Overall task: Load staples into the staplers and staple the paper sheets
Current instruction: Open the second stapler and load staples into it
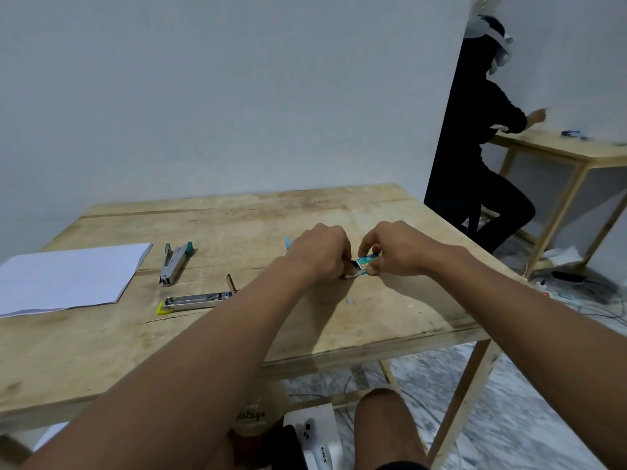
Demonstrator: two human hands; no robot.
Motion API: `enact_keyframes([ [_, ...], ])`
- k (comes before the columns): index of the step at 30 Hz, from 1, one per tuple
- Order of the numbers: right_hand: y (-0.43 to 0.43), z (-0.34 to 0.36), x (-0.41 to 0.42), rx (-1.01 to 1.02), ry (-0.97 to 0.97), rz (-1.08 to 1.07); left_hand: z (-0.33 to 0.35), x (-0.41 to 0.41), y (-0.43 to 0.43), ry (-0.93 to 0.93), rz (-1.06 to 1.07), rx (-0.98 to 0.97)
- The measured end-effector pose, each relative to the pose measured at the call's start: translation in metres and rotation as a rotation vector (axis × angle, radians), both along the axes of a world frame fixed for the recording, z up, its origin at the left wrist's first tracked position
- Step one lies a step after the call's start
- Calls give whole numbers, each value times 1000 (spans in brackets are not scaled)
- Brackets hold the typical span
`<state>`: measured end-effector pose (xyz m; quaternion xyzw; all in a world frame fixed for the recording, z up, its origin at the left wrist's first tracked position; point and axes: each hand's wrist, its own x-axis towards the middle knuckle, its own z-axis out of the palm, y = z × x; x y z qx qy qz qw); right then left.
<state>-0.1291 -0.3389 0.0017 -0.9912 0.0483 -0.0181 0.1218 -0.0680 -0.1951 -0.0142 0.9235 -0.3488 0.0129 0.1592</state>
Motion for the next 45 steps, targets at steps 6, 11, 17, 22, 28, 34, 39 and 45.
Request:
enact_keyframes([
  [6,-3,0,1,4,10,5,2,-2,-9,15,73,-14],
  [11,-4,1,1,-4,23,17,4,0,-12,78,93,2],
  [17,-1,3,0,4,25,12,9,2,-11,189,128,19],
  [22,-2,2,0,9,22,5,14,-4,-9,204,74,-2],
  [28,-3,1,1,4,27,11,17,-5,-8,252,47,-82],
  [34,-4,3,2,14,38,7,19,-4,-4,308,24,-121],
  [39,-3,2,4,-1,38,0,23,-2,-1,305,53,-191],
  [45,0,-1,4,-44,18,-3,26,-3,6,294,73,-301],
])
